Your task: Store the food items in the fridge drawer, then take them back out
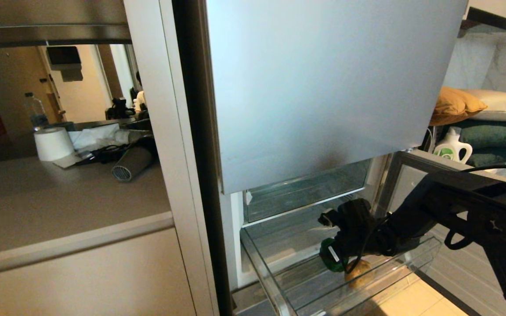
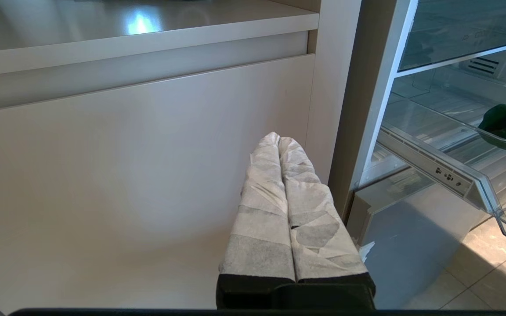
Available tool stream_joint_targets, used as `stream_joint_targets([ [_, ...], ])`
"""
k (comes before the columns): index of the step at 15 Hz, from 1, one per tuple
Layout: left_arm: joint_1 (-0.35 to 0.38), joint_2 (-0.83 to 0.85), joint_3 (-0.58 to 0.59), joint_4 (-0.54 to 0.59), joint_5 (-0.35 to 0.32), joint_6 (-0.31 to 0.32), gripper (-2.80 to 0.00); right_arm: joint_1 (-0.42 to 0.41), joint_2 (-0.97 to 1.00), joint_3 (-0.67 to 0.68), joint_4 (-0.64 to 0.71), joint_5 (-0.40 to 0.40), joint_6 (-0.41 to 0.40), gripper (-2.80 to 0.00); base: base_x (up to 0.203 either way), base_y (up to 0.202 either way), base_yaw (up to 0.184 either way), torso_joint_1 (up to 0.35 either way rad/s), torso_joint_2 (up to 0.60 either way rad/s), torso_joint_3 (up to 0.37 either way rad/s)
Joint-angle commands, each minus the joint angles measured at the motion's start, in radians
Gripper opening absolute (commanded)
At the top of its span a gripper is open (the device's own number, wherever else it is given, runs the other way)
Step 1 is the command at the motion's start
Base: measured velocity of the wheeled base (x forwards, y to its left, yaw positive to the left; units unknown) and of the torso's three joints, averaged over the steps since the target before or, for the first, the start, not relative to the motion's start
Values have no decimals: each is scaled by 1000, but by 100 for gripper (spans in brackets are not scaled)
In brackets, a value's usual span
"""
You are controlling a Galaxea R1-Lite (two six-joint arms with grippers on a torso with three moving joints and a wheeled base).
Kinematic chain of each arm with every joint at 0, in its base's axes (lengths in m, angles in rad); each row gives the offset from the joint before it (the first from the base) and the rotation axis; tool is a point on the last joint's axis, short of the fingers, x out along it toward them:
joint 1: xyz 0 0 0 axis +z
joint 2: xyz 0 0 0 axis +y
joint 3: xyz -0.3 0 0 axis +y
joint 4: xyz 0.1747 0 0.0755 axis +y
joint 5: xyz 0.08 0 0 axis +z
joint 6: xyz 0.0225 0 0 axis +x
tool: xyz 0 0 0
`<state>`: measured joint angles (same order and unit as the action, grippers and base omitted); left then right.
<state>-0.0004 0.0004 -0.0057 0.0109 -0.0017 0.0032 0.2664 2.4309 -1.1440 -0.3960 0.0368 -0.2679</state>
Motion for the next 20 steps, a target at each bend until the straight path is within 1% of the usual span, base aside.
stream_joint_targets([
  [1, 0, 0, 0, 0, 0, 0, -280, 3, -34, 3, -4, 0, -2, -280, 0, 0, 0, 0, 0, 0],
  [8, 0, 0, 0, 0, 0, 0, -280, 42, -125, 51, -7, 0, -4, -280, 0, 0, 0, 0, 0, 0],
  [12, 0, 0, 0, 0, 0, 0, -280, 80, -213, 77, -10, 0, -3, -280, 0, 0, 0, 0, 0, 0],
  [16, -1, 0, 0, 0, 0, 0, -280, 115, -330, 153, -10, -1, 15, -280, 0, 0, 0, 0, 0, 0],
  [20, -1, 0, 0, 0, 0, 0, -280, 122, -490, 255, -11, 0, 41, -280, 0, 0, 0, 0, 0, 0],
])
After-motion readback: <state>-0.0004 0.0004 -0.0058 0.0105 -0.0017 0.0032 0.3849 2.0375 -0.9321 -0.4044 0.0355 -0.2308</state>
